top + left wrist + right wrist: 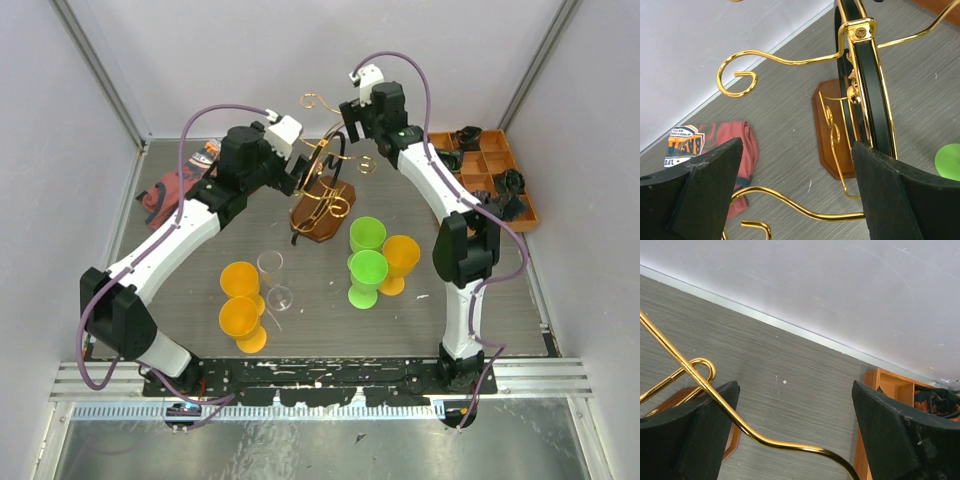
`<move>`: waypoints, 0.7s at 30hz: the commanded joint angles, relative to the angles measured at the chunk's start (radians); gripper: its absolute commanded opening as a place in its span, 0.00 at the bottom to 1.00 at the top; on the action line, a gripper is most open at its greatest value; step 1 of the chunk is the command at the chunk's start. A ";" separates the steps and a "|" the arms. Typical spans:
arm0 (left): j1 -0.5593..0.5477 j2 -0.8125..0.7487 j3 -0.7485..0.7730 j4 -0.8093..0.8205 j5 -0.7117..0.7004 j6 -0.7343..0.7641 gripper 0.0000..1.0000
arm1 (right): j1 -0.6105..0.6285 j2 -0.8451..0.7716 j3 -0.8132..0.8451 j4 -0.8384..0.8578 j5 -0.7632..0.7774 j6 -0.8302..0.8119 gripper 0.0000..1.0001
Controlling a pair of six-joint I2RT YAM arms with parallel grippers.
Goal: Place the wine glass upside down on the wine glass rack
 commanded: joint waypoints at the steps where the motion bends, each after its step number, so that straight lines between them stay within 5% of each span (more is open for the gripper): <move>1: -0.032 0.017 0.004 0.011 0.029 -0.021 0.98 | -0.013 -0.022 0.028 0.124 0.006 0.010 1.00; 7: -0.055 0.005 -0.004 0.002 0.026 -0.030 0.98 | -0.013 -0.145 -0.096 0.188 -0.001 -0.020 1.00; 21: -0.064 -0.041 -0.031 0.018 -0.042 -0.048 0.98 | -0.017 -0.304 -0.173 0.020 0.013 -0.072 1.00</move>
